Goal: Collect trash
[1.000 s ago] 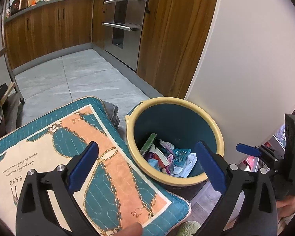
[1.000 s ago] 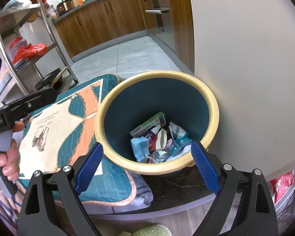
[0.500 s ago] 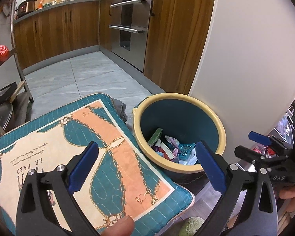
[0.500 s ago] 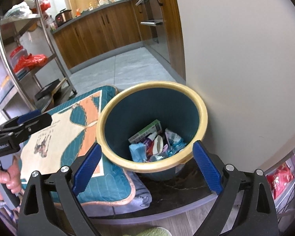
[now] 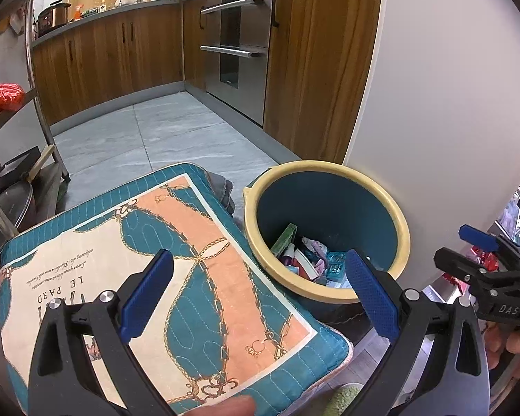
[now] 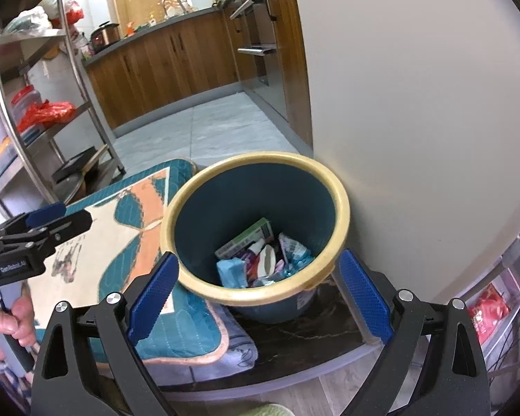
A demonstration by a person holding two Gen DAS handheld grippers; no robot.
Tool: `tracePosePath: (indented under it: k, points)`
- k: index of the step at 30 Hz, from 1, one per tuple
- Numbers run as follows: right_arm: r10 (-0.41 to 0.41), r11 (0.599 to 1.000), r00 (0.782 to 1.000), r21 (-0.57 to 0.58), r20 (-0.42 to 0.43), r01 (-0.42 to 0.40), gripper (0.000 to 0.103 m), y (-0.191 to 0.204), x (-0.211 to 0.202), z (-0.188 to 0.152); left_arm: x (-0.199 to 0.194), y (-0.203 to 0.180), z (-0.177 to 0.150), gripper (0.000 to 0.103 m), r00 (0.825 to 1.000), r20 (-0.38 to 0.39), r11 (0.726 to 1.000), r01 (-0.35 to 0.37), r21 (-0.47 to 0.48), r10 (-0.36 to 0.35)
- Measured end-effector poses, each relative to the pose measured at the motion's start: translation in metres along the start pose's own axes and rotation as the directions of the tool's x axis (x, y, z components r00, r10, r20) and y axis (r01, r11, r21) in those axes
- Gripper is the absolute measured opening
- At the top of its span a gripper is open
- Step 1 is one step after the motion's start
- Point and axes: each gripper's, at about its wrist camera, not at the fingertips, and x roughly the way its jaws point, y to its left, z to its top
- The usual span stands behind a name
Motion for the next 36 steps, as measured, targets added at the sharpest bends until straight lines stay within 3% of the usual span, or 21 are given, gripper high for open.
tracePosePath:
  k: [36]
  points:
    - [-0.014,1.0,0.999,0.01,0.048,0.013,0.095,-0.002,-0.013,-0.003,0.003,-0.006,-0.005,0.097,1.0,-0.012,1.0,0.002,0.029,-0.002]
